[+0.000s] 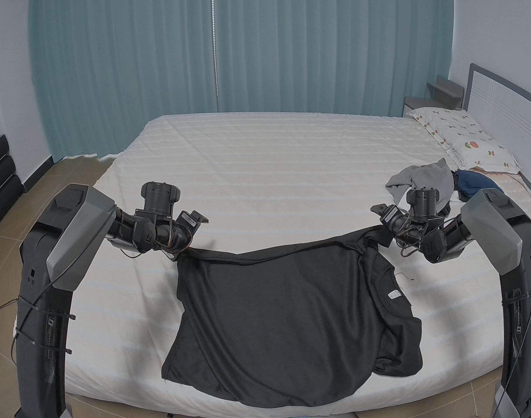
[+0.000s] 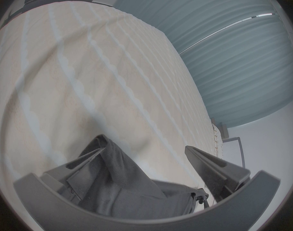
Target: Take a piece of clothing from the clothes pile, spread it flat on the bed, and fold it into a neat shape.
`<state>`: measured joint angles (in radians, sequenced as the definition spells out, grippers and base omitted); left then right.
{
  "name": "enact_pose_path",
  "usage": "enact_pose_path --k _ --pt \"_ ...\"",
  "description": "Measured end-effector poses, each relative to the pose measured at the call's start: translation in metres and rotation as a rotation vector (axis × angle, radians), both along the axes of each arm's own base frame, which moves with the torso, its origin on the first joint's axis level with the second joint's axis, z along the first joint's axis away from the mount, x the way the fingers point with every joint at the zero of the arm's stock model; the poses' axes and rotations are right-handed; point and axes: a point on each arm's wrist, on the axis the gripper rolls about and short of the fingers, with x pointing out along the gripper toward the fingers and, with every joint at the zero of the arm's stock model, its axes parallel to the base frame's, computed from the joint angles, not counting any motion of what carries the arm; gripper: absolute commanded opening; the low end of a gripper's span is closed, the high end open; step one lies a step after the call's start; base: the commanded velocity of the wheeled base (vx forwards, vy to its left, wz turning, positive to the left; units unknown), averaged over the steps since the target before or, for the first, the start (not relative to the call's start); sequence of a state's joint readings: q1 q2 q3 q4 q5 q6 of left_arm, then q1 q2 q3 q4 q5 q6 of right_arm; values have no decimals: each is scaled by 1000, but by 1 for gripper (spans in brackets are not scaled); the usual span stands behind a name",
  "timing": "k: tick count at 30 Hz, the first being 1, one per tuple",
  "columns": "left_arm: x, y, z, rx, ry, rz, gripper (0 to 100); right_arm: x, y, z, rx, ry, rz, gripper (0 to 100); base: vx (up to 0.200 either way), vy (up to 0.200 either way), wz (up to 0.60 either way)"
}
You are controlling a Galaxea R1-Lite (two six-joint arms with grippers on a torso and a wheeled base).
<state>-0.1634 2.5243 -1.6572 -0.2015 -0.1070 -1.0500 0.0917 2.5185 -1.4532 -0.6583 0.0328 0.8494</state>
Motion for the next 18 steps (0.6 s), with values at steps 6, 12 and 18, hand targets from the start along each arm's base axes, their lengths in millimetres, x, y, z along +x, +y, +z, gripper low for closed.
enact_pose_path --k 6,12,18 --pt "3 14 -3 -7 11 31 100 -5 -18 7 170 29 -31 100 0 0 0" --pt "-8 32 -7 -25 61 53 100 -25 -29 8 212 88 -22 100 0 0 0" --pt "-34 41 0 -53 106 39 100 -50 -41 6 203 140 13 100 0 0 0"
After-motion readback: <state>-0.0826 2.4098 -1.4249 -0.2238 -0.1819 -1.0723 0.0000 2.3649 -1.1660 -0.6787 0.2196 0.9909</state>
